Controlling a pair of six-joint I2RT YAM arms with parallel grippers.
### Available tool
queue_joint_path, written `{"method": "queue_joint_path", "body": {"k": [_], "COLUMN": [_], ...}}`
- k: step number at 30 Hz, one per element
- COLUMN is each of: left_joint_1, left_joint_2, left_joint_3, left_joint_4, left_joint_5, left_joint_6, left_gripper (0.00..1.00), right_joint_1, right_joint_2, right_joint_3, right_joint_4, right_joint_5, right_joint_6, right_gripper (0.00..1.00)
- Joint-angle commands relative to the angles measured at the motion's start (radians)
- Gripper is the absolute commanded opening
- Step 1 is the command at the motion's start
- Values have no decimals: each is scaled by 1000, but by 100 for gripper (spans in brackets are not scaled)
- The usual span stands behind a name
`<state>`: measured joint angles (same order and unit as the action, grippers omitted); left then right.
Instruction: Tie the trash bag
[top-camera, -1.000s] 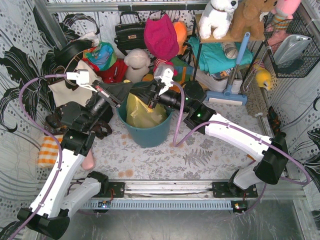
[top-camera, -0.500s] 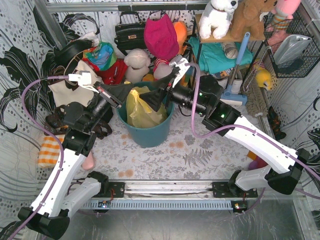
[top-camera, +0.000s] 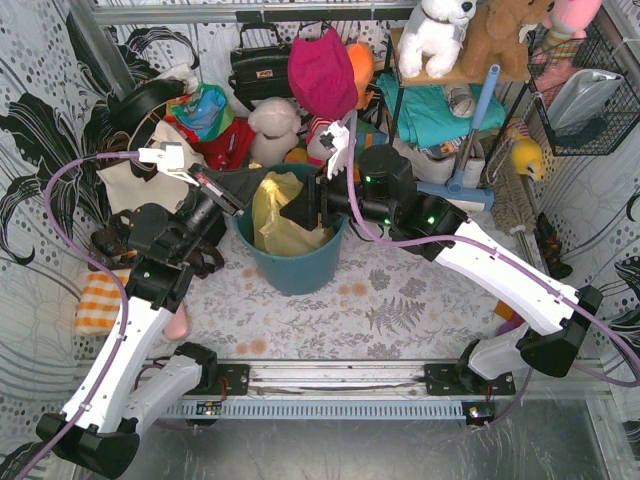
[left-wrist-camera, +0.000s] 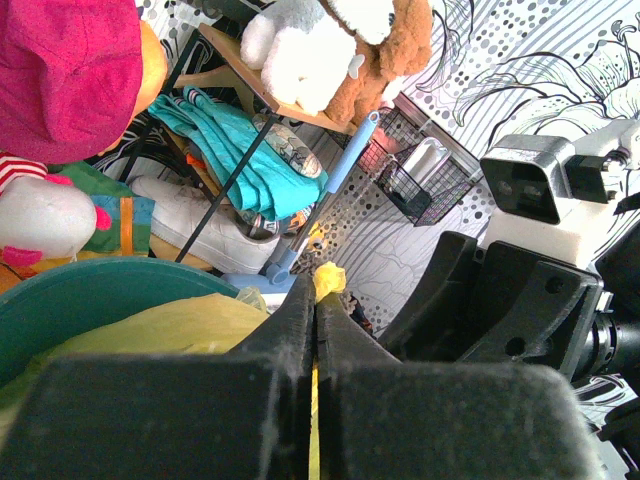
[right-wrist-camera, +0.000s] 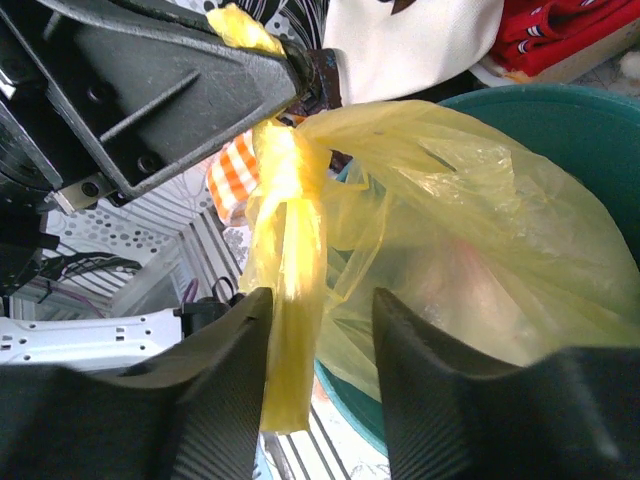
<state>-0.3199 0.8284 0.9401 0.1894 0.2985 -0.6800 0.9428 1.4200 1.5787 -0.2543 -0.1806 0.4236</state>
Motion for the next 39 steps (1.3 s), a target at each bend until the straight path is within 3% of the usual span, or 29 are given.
{"method": "queue_joint_path", "body": {"k": [1, 4, 8, 13, 22, 27, 39], "left_joint_1": [-2, -2, -2, -2, -2, 0, 7], "left_joint_2": [-6, -6, -3, 19, 200, 293, 477], "left_joint_3": [-5, -2, -4, 2, 101, 129, 112], "left_joint_4": [38, 35, 33, 15, 13, 14, 27], "left_joint_5": [-10, -9, -15, -93, -159, -202, -351], "left_joint_6": [18, 21, 26, 74, 184, 221, 332], "left_gripper": [0, 0, 0, 0, 0, 0, 0], "right_joint_1": [2, 3, 3, 3, 3, 4, 29], "right_joint_2": [-8, -9, -11, -47, -128, -183, -346], "right_joint_3": [41, 39, 47, 15, -51, -191, -575], "right_joint_4": [-6, 7, 0, 6, 56, 128, 214], "right_joint_5": [-7, -14, 21, 77, -141, -253, -289], "right_joint_6": [26, 22, -2, -39, -111, -72, 79], "right_gripper": [38, 29, 0, 0, 0, 0, 0]}}
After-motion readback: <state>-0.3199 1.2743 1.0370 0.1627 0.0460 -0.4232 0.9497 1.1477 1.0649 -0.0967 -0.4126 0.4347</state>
